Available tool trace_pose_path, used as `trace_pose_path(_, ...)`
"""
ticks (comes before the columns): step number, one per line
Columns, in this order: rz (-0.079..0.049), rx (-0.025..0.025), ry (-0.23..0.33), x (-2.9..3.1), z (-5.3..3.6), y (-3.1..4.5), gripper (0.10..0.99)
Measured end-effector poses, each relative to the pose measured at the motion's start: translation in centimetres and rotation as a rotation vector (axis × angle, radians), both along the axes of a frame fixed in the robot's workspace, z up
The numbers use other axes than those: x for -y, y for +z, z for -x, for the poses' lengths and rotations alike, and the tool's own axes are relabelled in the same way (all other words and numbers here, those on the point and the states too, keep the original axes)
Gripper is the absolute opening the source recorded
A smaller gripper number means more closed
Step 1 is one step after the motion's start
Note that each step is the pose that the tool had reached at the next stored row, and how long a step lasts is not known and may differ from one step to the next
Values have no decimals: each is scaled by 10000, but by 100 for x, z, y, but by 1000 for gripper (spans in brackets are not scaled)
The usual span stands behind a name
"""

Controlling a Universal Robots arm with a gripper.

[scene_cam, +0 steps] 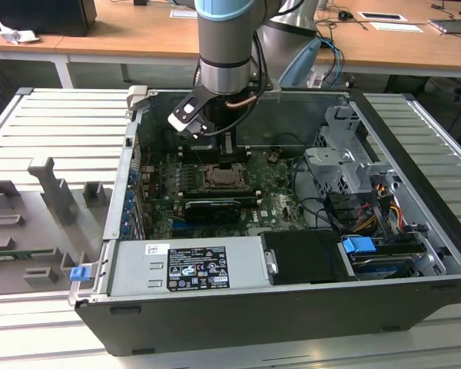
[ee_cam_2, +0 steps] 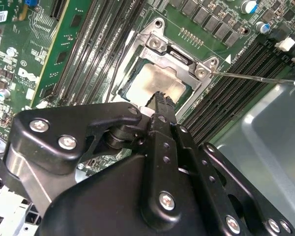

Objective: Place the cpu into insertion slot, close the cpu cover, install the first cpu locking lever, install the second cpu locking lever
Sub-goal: 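Install the first cpu locking lever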

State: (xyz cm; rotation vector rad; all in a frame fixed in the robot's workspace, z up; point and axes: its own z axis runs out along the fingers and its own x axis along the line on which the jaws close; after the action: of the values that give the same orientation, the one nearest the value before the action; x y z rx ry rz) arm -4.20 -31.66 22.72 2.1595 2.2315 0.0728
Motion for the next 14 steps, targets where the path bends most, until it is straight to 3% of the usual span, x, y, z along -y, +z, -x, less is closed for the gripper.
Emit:
trace_pose_path(8, -1, 1, -2, -1, 0, 107, 106)
trace_pose_path(14, -1, -1, -1, -1, 0, 274, 106)
